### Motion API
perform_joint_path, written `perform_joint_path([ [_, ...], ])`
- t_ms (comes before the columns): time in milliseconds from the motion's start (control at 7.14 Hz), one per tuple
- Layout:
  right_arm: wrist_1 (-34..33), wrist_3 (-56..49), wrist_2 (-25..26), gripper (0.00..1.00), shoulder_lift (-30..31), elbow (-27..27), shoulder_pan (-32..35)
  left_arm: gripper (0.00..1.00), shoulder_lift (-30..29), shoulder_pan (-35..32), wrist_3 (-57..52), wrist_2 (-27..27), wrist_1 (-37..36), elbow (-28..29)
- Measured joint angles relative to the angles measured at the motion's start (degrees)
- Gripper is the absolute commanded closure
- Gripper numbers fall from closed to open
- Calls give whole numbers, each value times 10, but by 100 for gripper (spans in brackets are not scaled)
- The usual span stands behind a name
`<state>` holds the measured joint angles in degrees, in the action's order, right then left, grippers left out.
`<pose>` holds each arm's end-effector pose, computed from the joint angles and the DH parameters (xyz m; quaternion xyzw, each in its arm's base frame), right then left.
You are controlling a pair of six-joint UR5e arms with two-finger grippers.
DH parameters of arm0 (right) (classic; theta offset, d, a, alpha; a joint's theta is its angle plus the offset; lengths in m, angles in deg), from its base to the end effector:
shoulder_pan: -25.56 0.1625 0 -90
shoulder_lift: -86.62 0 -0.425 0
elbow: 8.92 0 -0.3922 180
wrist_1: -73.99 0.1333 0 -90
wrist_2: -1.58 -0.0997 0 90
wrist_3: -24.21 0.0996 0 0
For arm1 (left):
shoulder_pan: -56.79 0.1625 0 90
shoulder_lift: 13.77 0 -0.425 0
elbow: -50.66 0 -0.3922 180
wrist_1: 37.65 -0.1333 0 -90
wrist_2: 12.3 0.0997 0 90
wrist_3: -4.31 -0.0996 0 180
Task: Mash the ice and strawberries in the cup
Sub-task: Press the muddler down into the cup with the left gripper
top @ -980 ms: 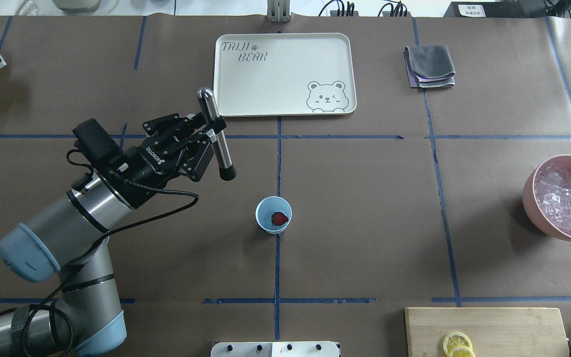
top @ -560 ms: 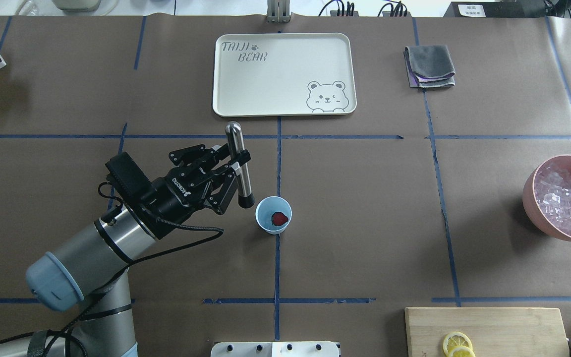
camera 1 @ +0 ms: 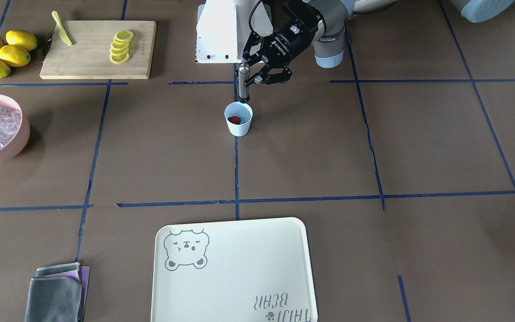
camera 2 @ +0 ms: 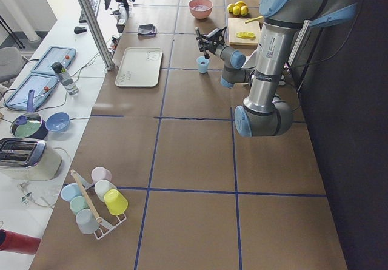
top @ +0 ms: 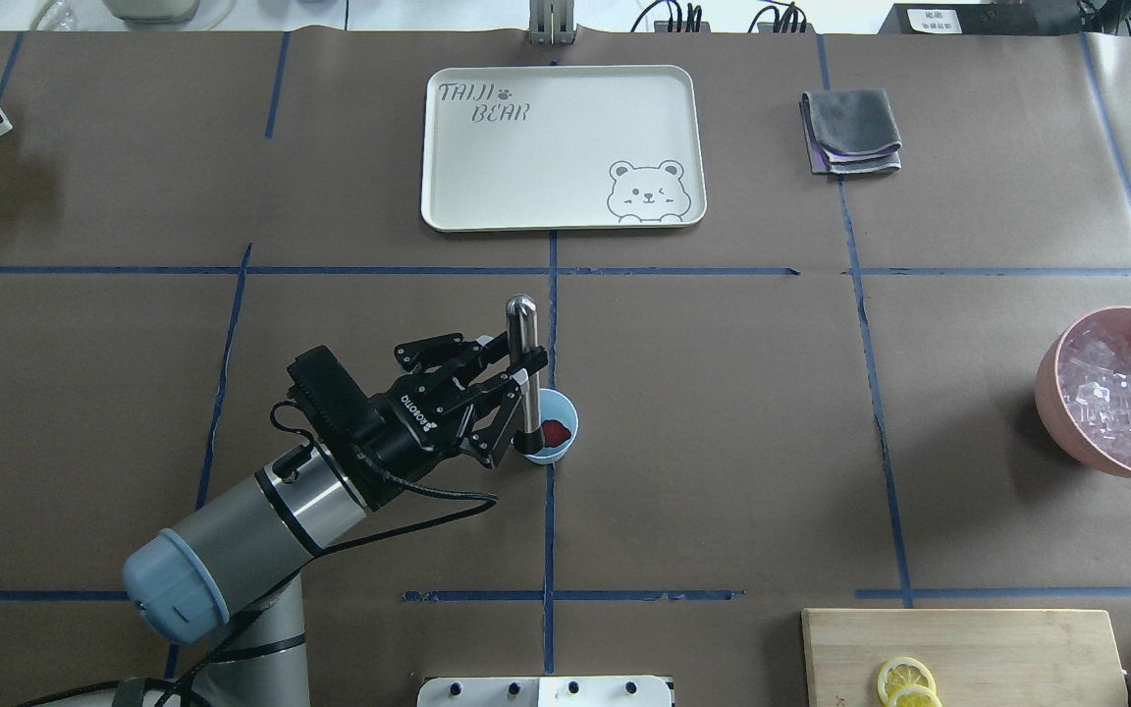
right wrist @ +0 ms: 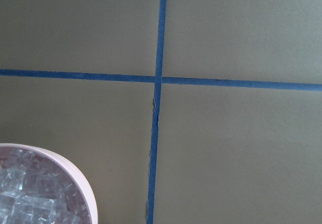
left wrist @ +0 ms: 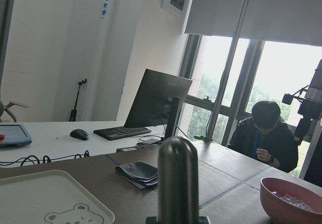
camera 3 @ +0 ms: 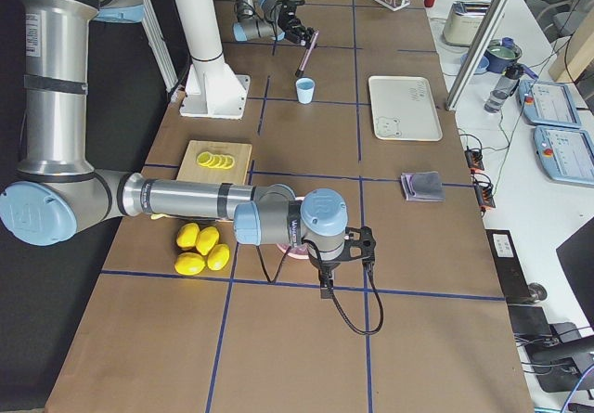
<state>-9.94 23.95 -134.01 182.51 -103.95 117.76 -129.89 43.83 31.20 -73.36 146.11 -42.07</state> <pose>0.0795 -0.4514 0.6515 0.0502 -0.3860 -0.0020 0.9211 0.4956 -0.3003 0.2239 0.6178 0.5951 -0.0015 0.5140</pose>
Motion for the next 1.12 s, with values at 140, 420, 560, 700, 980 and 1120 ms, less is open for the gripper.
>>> perform_joint_path([
  [140,0,0,0,0,0,0,0,100,-5,0,0,0,2,7],
  [420,0,0,-1,0,0,-1,0,100,-8,0,-1,0,5,16],
  [560,0,0,0,0,0,-1,0,100,-9,0,-1,0,5,20],
  [700,0,0,0,0,0,-1,0,100,-10,0,-1,4,5,22],
  [980,0,0,1,0,0,-1,0,100,-21,0,-1,13,4,29],
  [1120,0,0,1,0,0,-1,0,100,-25,-1,-1,14,4,32],
])
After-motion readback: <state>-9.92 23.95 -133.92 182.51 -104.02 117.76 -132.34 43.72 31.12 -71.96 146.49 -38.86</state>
